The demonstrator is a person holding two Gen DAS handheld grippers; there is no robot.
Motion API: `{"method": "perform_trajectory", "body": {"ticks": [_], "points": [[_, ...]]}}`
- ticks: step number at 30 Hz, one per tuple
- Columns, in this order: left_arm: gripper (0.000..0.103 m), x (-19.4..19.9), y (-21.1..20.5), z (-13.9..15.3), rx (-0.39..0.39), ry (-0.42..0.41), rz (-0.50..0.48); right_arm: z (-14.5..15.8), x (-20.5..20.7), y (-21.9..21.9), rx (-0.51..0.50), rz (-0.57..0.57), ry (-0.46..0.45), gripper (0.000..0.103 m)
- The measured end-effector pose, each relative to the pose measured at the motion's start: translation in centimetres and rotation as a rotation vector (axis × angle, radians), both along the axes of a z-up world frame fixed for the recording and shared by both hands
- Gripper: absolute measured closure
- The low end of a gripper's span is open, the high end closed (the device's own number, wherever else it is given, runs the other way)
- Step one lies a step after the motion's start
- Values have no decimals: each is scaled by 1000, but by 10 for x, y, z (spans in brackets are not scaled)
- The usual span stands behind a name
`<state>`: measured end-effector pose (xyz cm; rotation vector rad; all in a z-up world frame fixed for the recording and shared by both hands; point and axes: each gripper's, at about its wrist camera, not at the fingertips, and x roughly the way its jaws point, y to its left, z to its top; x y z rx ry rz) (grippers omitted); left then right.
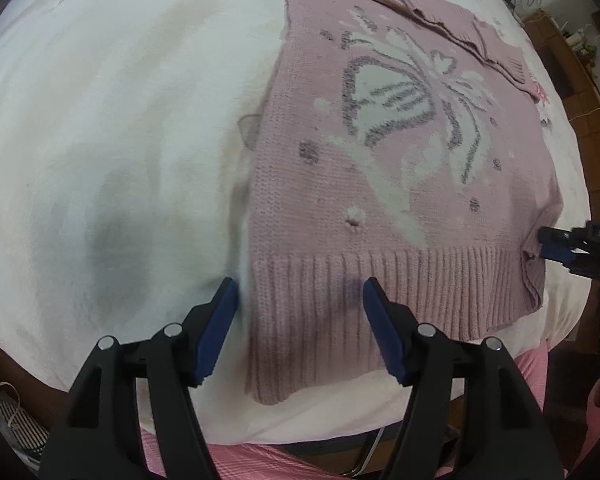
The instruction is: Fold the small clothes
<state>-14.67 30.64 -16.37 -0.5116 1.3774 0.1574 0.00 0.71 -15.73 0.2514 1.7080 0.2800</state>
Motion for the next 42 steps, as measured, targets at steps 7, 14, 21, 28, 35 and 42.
{"method": "perform_trajectory", "body": {"ticks": [7, 14, 21, 28, 35, 42], "points": [[85, -4, 4, 4, 26, 1, 30, -8, -6, -24, 42, -48, 29, 92], [91, -11, 8, 16, -11, -30, 31, 19, -19, -78, 199, -89, 12, 93], [79, -11, 8, 7, -27, 1, 13, 28, -23, -134, 214, -108, -39, 94], [75, -12, -1, -3, -43, 14, 4, -8, -33, -161, 228, -157, 9, 94], [94, -15, 9, 19, -77, -40, 53, 4, -33, -157, 282, -140, -34, 94], [96, -12, 31, 60, -294, -217, 172, 46, -9, -159, 496, -181, -80, 94]]}}
